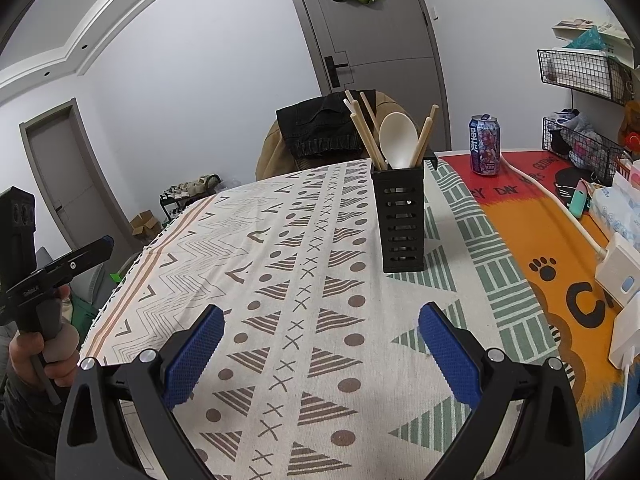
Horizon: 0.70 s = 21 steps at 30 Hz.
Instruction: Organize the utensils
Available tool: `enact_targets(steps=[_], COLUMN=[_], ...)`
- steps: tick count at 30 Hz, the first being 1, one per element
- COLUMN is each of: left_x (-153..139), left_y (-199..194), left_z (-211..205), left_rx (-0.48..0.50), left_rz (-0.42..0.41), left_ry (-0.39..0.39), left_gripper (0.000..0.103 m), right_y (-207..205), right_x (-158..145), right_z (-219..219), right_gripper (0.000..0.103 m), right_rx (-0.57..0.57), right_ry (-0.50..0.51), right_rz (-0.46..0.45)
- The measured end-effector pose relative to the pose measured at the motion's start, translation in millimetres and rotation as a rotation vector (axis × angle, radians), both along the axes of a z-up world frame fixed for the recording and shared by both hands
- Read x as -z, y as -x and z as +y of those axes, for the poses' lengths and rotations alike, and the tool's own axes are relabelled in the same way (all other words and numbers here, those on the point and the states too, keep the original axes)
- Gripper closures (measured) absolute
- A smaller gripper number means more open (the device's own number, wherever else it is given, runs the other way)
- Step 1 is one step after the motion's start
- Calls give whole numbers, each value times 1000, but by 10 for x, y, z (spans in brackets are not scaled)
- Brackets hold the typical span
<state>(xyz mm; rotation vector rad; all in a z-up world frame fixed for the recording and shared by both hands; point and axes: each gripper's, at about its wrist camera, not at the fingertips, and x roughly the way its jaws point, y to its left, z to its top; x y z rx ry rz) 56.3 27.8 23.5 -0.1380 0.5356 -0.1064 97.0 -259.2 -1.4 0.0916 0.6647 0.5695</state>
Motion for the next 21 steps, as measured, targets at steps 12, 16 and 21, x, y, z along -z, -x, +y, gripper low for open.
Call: enact_targets(steps=[12,16,21], left_x=[26,4,47], left_y=[-35,-35,-41], left_z=[-27,-75,-101], left_rx=[-17,-13,-12], left_rz=[-6,-8,14], left_ry=[4,-13,-29], left_gripper=[6,6,6], right_y=[58,69,36], right_x=[10,10,40], right_z=[-91,-121,-92], right_gripper=[7,7,7], right_rx=[28,34,40], right_ry=[4,7,7], right_rz=[-5,-17,-34])
